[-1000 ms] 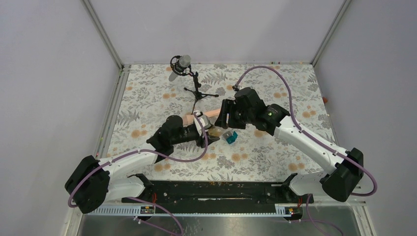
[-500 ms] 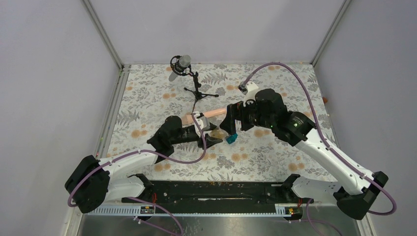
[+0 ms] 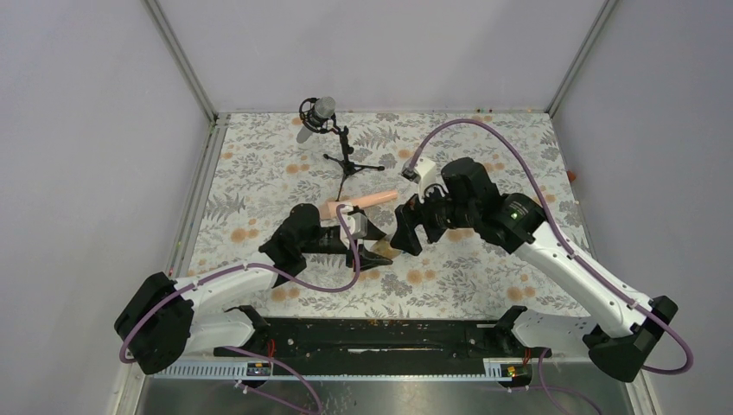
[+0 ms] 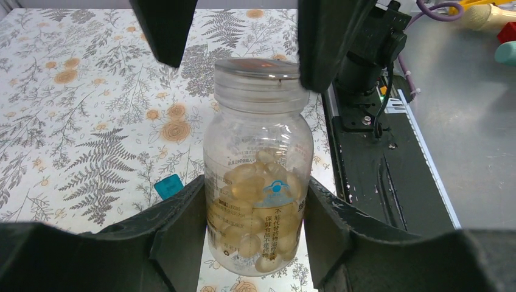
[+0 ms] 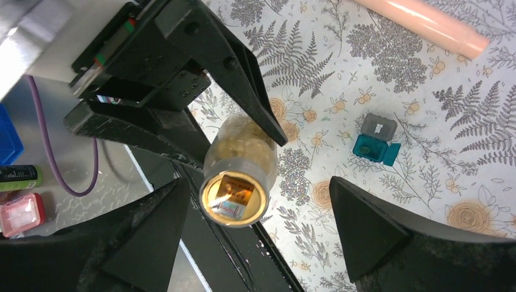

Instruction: Sort the pills into containers

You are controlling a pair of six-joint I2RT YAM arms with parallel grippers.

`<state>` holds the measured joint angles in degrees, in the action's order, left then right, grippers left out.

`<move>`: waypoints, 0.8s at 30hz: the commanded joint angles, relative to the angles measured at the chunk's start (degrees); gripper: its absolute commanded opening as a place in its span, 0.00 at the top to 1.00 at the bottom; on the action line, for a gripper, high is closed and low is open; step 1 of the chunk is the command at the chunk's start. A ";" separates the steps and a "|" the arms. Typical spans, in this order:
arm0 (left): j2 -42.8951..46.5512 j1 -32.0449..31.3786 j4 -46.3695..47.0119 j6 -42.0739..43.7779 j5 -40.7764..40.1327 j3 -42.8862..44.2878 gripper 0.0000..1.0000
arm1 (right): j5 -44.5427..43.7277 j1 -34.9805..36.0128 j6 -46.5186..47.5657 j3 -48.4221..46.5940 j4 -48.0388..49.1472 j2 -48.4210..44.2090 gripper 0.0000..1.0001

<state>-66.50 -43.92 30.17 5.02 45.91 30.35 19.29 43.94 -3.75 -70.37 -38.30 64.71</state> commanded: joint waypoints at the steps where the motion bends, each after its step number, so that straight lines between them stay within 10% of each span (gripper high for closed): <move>1: 0.88 0.02 5.12 -0.25 3.20 1.32 1.00 | -1.22 0.20 -2.09 -2.12 1.30 2.65 0.09; 16: 3.61 0.00 7.36 -0.08 3.62 -0.61 1.00 | -20.82 -0.26 -16.49 -3.99 3.37 7.61 0.10; 24: 3.01 -0.02 5.88 0.11 0.21 -0.49 1.00 | -14.01 -2.70 -15.14 -3.40 4.01 1.41 0.08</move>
<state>-64.12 -43.72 32.91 4.64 47.13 29.47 1.50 42.46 -19.40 -71.83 -35.68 70.96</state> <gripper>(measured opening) 0.526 0.910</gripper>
